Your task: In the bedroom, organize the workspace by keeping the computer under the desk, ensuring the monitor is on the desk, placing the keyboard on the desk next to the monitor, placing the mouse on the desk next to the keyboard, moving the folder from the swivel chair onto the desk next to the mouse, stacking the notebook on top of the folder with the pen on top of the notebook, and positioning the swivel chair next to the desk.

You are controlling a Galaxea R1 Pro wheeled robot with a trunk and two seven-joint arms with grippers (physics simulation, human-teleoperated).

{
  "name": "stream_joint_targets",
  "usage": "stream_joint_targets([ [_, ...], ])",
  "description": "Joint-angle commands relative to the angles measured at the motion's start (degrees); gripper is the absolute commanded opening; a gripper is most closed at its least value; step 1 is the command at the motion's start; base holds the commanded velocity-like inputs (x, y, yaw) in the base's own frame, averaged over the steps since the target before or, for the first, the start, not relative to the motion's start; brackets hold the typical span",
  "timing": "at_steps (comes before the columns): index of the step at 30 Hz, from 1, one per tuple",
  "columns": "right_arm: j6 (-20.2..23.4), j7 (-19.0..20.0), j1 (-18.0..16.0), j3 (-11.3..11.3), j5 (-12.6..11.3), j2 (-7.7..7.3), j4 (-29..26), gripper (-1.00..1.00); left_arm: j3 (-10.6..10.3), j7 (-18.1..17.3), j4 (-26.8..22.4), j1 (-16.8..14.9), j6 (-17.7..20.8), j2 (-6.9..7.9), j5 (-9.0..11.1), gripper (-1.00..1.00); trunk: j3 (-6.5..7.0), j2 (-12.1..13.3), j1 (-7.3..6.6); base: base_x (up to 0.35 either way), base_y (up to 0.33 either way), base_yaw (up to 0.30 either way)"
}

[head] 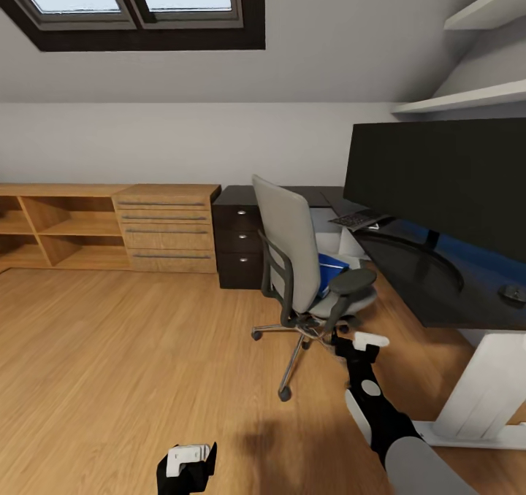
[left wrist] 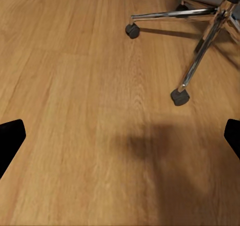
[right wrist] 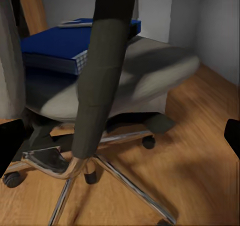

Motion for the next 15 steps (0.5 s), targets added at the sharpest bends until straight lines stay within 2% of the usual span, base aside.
stream_joint_targets([
  [1,-0.2,0.03,-0.04,-0.56,0.06,-0.05,0.04,1.0,-0.09,-0.06,0.03,-0.03,-0.14,0.01,0.55,1.0,-0.05,-0.02,-0.01,0.005,-0.001,0.0],
  [6,-0.21,0.06,-0.04,-4.16,0.04,-0.56,-0.03,1.0,-0.05,-0.04,0.03,-0.03,-0.1,0.0,0.56,1.0,-0.05,-0.02,-0.01,0.002,0.0,0.0],
  [15,-0.21,0.03,-0.04,-5.62,0.06,-0.85,-0.08,1.0,0.03,-0.06,0.03,-0.03,-0.02,0.01,0.56,1.0,-0.05,-0.02,-0.01,0.0,0.0,0.0],
])
